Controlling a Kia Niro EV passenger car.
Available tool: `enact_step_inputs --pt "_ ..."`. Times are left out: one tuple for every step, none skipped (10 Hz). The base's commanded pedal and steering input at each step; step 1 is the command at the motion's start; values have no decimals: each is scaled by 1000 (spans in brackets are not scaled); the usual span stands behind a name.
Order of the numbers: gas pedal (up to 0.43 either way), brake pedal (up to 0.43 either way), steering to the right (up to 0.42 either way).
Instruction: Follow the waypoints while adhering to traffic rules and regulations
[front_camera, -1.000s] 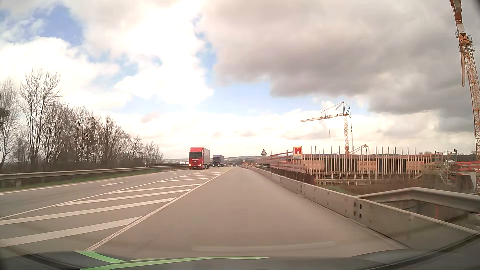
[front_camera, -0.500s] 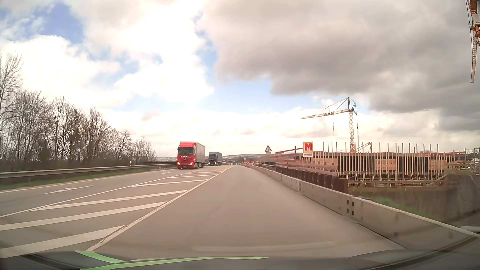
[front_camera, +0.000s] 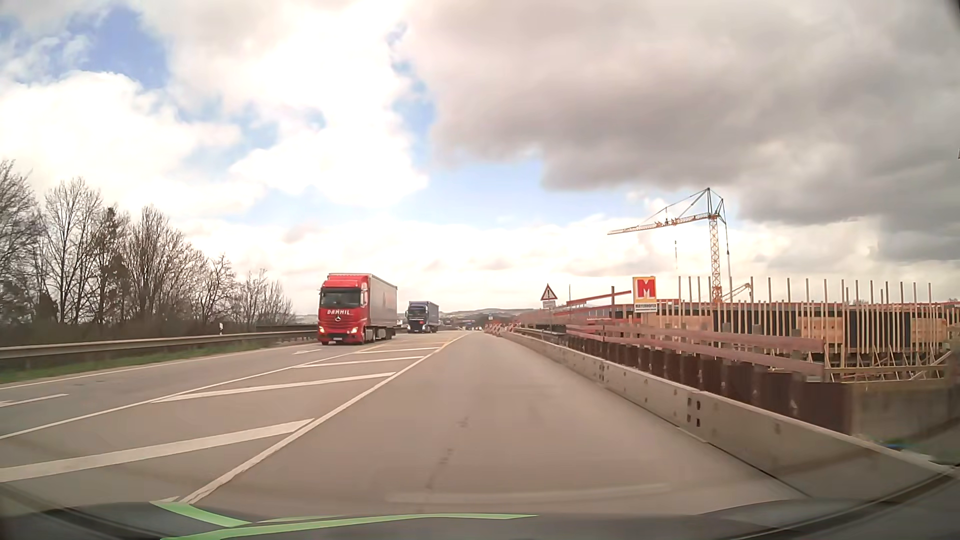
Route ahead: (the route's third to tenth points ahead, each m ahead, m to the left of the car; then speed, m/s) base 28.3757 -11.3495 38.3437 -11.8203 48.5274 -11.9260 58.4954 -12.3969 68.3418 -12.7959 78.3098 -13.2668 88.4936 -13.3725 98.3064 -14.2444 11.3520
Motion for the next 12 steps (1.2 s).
enact_step_inputs --pt "67 0 -1" --pt "67 0 -1" --pt "67 0 -1" --pt "79 0 -1" --pt "79 0 -1" --pt "79 0 -1" --pt "87 0 -2" --pt "87 0 -2" --pt "87 0 -2" --pt "87 0 -3" --pt "87 0 -3" --pt "98 0 -5"
